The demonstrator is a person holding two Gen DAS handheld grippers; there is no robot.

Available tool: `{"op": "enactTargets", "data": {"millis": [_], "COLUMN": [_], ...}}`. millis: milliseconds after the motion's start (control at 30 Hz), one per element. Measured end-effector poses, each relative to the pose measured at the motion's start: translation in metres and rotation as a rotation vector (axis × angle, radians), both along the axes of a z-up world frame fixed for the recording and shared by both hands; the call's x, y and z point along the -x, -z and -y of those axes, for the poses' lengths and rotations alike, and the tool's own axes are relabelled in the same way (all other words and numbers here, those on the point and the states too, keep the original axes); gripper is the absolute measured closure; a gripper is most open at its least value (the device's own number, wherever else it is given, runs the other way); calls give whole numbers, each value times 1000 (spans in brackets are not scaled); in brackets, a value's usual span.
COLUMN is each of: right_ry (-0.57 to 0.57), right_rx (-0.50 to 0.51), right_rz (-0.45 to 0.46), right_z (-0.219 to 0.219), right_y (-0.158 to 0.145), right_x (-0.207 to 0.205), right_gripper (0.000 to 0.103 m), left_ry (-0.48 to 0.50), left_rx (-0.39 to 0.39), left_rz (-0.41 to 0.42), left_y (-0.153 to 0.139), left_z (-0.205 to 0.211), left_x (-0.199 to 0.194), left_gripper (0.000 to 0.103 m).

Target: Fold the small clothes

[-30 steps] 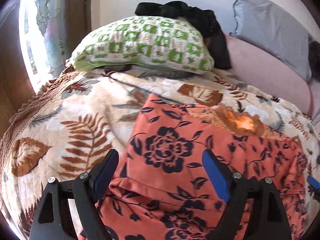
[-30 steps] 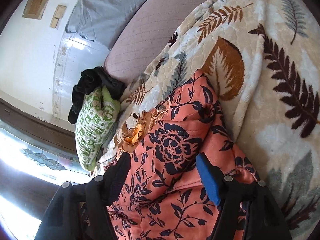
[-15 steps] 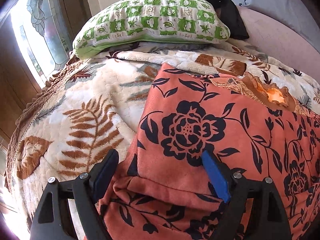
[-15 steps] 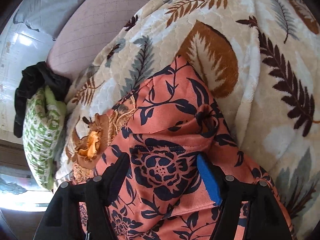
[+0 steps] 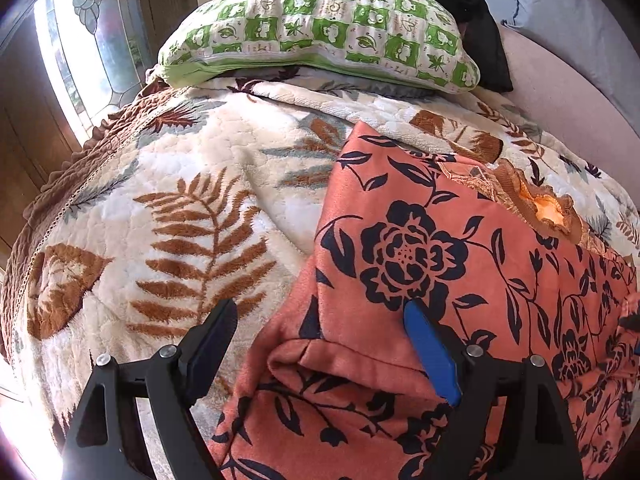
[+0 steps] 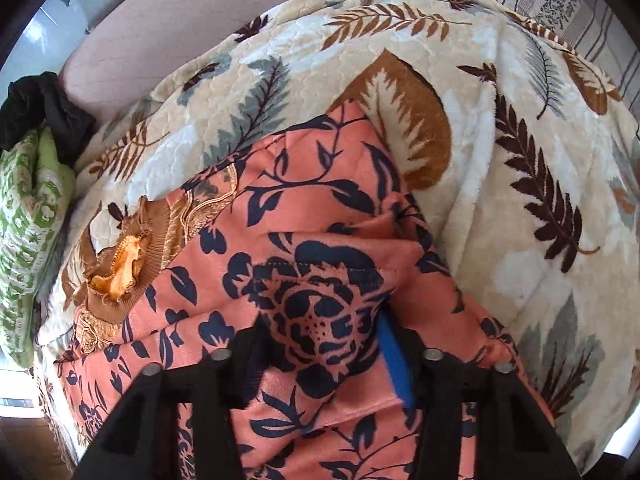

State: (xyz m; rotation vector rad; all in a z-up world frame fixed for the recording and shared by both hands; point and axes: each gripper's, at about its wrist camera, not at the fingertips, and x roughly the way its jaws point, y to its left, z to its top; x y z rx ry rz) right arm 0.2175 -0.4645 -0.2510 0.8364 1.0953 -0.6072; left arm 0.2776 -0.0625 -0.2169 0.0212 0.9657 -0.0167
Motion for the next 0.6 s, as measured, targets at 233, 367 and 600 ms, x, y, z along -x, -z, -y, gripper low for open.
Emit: {"op": "enactTargets", "data": {"millis": [233, 367, 600], "right_ry": [53, 67, 11], "right_rx": [-81, -115, -110], "right_rz": [221, 365, 745], "right_z": [11, 6, 6], "right_y": [-1, -8, -74], "right_x": [76, 92, 82], "right_gripper": [87, 89, 89], "left_ry": [-20, -8, -30], "left_rx": [21, 7, 37], "left_rz": [-3, 5, 76], "left_y": [-3, -4, -18], "left_z": [-6, -3, -5], "left_x": [1, 2, 4], "left_gripper": [17, 17, 17]}}
